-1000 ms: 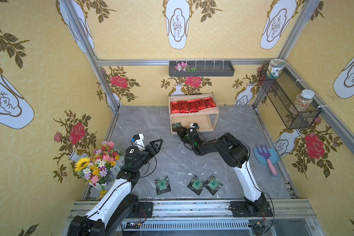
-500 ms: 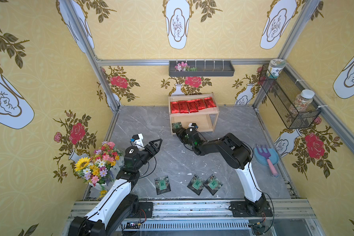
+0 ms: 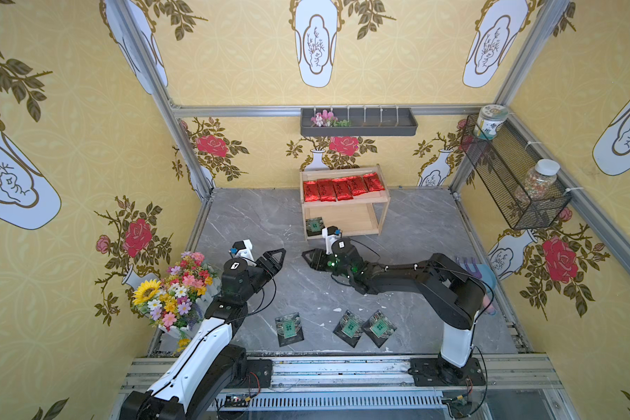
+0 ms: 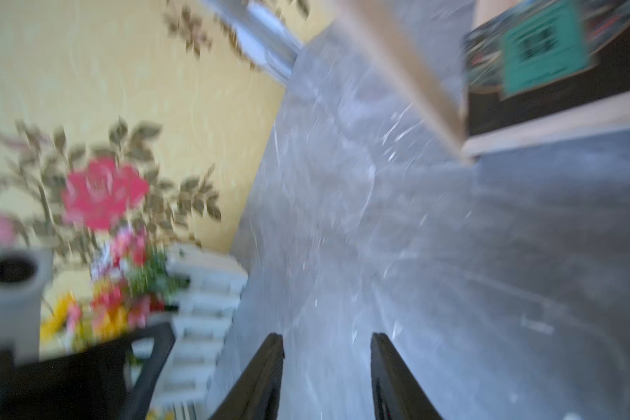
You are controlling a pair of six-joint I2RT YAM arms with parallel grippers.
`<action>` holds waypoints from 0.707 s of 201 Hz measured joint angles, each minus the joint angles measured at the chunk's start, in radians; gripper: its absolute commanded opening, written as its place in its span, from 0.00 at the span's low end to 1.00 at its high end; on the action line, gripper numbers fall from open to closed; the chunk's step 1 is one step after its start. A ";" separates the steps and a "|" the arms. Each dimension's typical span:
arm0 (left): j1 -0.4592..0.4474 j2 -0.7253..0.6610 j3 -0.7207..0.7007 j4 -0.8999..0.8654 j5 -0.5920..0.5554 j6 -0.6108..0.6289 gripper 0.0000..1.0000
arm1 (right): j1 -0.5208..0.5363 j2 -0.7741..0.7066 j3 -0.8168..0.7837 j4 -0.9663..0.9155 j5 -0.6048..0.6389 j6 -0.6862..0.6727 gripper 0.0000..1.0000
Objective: Place the tea bags on the shelf by color
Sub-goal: Place the tea bag on the shelf, then move the tea bag to the center of the board.
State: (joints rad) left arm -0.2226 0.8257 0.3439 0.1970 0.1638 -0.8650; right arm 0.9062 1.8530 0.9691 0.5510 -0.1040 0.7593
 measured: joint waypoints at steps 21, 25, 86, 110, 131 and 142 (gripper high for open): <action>0.000 -0.016 0.000 -0.073 -0.043 0.000 0.70 | 0.177 -0.045 0.010 -0.133 0.082 -0.205 0.57; 0.000 -0.018 0.000 -0.087 -0.051 -0.001 0.70 | 0.208 -0.047 0.013 -0.150 0.100 -0.240 0.57; 0.000 -0.031 -0.031 -0.180 -0.109 -0.026 0.71 | 0.444 0.038 0.066 -0.345 0.244 -0.566 0.64; 0.000 -0.039 -0.040 -0.193 -0.116 -0.026 0.71 | 0.463 0.078 0.075 -0.370 0.264 -0.607 0.63; 0.000 -0.048 -0.042 -0.193 -0.116 -0.026 0.71 | 0.462 0.103 0.076 -0.375 0.277 -0.607 0.61; 0.000 -0.050 -0.043 -0.193 -0.117 -0.026 0.71 | 0.457 0.114 0.076 -0.371 0.284 -0.607 0.60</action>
State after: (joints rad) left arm -0.2226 0.7753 0.3008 0.0036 0.0471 -0.8913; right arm 1.3636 1.9671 1.0454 0.1802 0.1802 0.1528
